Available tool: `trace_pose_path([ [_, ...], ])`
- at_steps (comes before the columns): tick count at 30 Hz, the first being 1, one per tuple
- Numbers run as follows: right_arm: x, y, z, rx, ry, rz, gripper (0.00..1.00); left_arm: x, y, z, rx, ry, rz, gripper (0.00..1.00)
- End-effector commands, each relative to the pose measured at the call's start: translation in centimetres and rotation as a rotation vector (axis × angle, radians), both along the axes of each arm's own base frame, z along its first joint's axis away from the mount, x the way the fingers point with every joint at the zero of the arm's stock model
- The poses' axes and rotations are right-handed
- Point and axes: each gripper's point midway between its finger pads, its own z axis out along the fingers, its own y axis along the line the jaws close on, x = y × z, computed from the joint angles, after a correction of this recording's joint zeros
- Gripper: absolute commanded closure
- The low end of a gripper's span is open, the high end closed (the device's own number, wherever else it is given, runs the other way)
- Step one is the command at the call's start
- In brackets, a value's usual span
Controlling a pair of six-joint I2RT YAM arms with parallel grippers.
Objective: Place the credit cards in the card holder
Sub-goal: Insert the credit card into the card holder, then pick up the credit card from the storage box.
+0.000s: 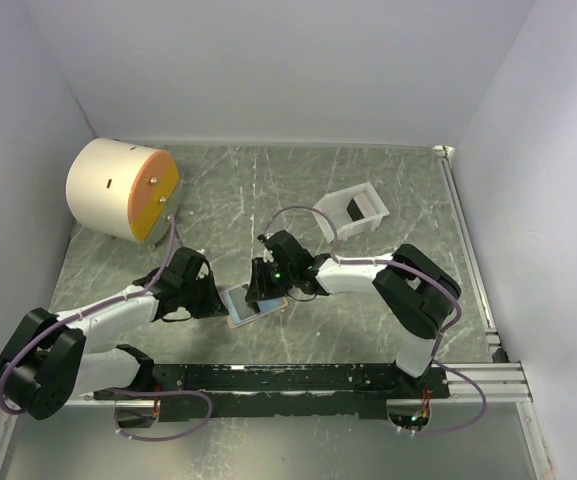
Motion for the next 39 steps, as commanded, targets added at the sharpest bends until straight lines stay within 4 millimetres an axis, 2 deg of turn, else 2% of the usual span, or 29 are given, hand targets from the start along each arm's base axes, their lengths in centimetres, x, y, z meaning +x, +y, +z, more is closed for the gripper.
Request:
trace_pose_path([
  [1,-0.2,0.6,0.5,-0.010,-0.021,0.017,0.71,-0.2,1.0,-0.6,0.059,0.004,0.013,0.93],
  [8,-0.6,1.0,0.6,-0.010,-0.023,0.025,0.78,-0.1,0.8,-0.6,0.053,0.005,0.011,0.93],
  [13,-0.5,0.9,0.4,-0.019,-0.034,0.040,0.78,-0.1,0.8,-0.4,0.047,0.005,0.017,0.93],
  [15,-0.1,0.8,0.8,-0.025,-0.058,0.043,0.75,0.0,0.6,-0.2,0.038,0.000,0.016,0.93],
  [17,0.5,0.4,1.4,-0.049,-0.094,0.039,0.69,0.1,0.5,0.3,0.024,-0.015,0.016,0.88],
  [19,1.3,0.0,2.3,-0.068,-0.132,0.034,0.64,0.4,0.4,1.1,0.015,-0.035,0.018,0.78],
  [23,4.0,-1.9,3.7,-0.105,-0.206,-0.027,0.60,1.2,0.2,3.5,0.007,-0.075,0.022,0.61],
  [24,4.6,-2.5,3.9,-0.118,-0.222,-0.040,0.59,1.5,0.1,4.3,0.004,-0.092,0.020,0.54],
  [25,5.8,-2.5,5.2,-0.110,-0.254,-0.056,0.59,1.7,0.1,5.1,0.003,-0.106,0.020,0.49],
  [27,7.6,-3.6,6.3,-0.140,-0.297,-0.086,0.58,2.2,0.0,7.2,-0.004,-0.152,0.016,0.40],
  [30,10.5,-5.7,7.9,-0.220,-0.375,-0.133,0.56,2.8,0.2,10.7,-0.014,-0.238,0.003,0.21],
  [32,12.7,-7.5,8.8,-0.287,-0.431,-0.183,0.55,3.3,0.1,13.2,-0.023,-0.300,-0.017,0.02],
  [36,16.8,-11.6,9.5,-0.441,-0.493,-0.285,0.54,3.3,0.1,16.1,-0.021,-0.370,-0.081,0.00],
  [39,19.3,-14.8,9.6,-0.572,-0.519,-0.341,0.53,3.1,0.0,17.3,-0.017,-0.419,-0.136,0.02],
])
